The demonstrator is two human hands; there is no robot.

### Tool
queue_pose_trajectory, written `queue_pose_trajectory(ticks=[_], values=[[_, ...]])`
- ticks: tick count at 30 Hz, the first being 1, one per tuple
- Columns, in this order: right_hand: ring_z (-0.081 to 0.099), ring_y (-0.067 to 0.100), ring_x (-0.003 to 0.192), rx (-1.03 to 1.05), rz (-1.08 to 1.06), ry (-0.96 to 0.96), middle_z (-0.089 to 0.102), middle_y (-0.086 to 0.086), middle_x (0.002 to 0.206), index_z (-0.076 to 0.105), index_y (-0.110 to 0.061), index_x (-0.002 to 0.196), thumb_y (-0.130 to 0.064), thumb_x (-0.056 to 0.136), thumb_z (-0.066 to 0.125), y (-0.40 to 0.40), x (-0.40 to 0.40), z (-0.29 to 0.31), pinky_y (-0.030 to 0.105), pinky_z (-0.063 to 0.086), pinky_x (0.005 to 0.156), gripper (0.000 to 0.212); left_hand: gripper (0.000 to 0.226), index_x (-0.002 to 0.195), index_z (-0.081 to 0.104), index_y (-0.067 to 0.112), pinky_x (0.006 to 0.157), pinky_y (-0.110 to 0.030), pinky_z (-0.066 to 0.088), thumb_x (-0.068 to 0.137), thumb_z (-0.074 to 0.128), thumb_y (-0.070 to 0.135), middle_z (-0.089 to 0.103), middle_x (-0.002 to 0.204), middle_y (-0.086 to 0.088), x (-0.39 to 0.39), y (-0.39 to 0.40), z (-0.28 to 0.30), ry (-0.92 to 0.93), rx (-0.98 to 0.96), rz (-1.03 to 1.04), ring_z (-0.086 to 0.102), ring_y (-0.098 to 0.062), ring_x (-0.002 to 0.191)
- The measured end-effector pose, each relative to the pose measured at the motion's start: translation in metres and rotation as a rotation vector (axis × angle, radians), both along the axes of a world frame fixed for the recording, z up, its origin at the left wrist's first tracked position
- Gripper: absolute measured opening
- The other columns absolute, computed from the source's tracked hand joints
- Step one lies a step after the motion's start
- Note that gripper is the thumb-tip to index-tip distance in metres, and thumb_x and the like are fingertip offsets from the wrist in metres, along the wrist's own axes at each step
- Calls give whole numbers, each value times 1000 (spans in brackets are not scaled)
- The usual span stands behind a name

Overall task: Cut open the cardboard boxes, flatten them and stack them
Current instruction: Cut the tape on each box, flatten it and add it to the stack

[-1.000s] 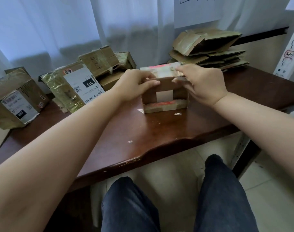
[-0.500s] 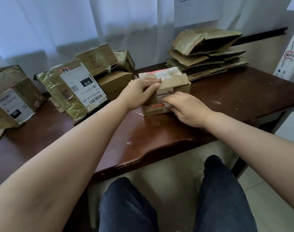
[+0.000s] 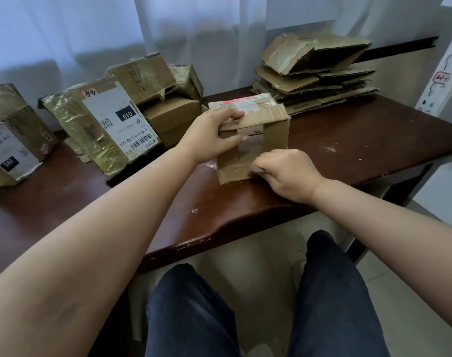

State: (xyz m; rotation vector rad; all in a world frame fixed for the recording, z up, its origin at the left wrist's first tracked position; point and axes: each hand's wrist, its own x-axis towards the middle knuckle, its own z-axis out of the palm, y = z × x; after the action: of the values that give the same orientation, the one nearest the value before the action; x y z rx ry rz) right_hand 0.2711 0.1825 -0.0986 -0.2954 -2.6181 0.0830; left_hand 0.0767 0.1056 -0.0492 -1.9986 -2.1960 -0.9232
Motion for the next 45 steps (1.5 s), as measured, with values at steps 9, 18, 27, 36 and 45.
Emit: queue_pose_trajectory(ticks=[9, 18, 27, 36, 45], values=[[62, 24, 87, -397, -488, 445, 63, -3, 87, 54, -17, 110, -42, 89, 61, 22, 3, 27, 37, 48, 74, 33, 43, 116, 62, 22, 95, -40, 46, 77, 77, 32, 63, 122, 3, 12, 11, -8, -29, 103, 137, 54, -21, 114], [62, 39, 96, -303, -678, 284, 44, 7, 126, 33, -15, 123, -47, 77, 71, 7, -25, 27, 32, 33, 65, 67, 40, 117, 59, 21, 94, -37, 45, 78, 69, 23, 61, 122, 2, 11, 10, -11, -43, 100, 120, 50, -23, 117], [58, 18, 91, -577, -486, 409, 62, -6, 96, 45, -17, 129, -25, 84, 63, 13, 6, 22, 28, 41, 74, 49, 76, 139, 39, 22, 114, -36, 26, 65, 54, 34, 37, 143, -9, 6, -4, 6, -63, -101, -10, 30, -28, 136], [66, 22, 87, -834, -325, 419, 72, 0, 83, 71, -18, 83, -35, 83, 62, 38, 17, 11, 45, 52, 82, 20, 78, 147, 28, 14, 100, -32, 43, 71, 49, 11, 48, 137, -5, 3, -32, -13, -287, 31, -45, 51, -27, 122], [57, 2, 63, -1054, -505, 710, 74, -1, 80, 70, -28, 71, -54, 79, 52, 55, 35, 17, 20, 46, 62, 33, 67, 143, 44, 27, 120, -34, 18, 77, 51, 20, 28, 157, -4, 8, -24, -22, -190, -169, -107, 21, -15, 146]])
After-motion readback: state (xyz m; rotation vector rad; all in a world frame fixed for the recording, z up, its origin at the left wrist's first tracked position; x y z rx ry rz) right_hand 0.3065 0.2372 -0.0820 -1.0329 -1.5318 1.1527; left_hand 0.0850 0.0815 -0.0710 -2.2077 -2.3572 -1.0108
